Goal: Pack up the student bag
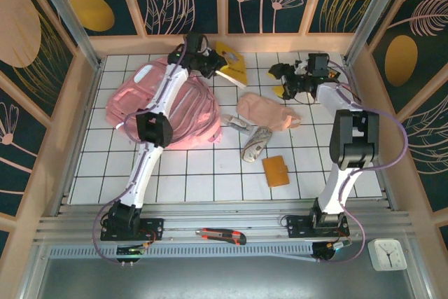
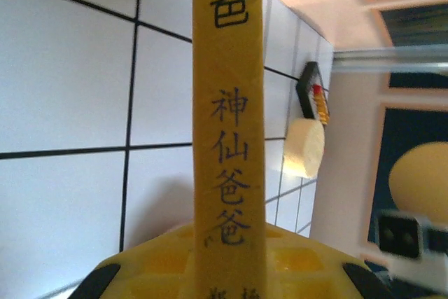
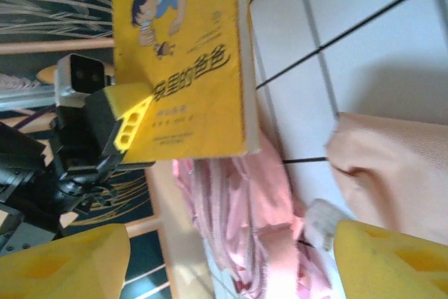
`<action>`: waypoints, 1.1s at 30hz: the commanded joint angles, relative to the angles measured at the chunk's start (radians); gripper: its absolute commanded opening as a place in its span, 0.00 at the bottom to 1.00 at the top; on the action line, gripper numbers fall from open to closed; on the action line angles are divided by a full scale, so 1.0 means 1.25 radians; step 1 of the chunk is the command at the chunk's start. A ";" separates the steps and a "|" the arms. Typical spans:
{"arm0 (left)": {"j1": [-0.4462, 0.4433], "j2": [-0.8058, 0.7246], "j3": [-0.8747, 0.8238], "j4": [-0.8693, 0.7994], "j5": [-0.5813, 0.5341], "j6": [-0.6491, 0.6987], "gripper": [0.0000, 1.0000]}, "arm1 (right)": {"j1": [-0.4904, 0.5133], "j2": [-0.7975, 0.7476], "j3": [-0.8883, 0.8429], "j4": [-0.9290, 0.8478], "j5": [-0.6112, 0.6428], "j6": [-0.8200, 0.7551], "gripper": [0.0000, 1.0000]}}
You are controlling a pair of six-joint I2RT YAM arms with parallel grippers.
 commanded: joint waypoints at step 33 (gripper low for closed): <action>0.006 -0.245 0.021 -0.199 0.125 0.167 0.00 | 0.093 0.179 0.173 0.840 -0.113 0.447 0.82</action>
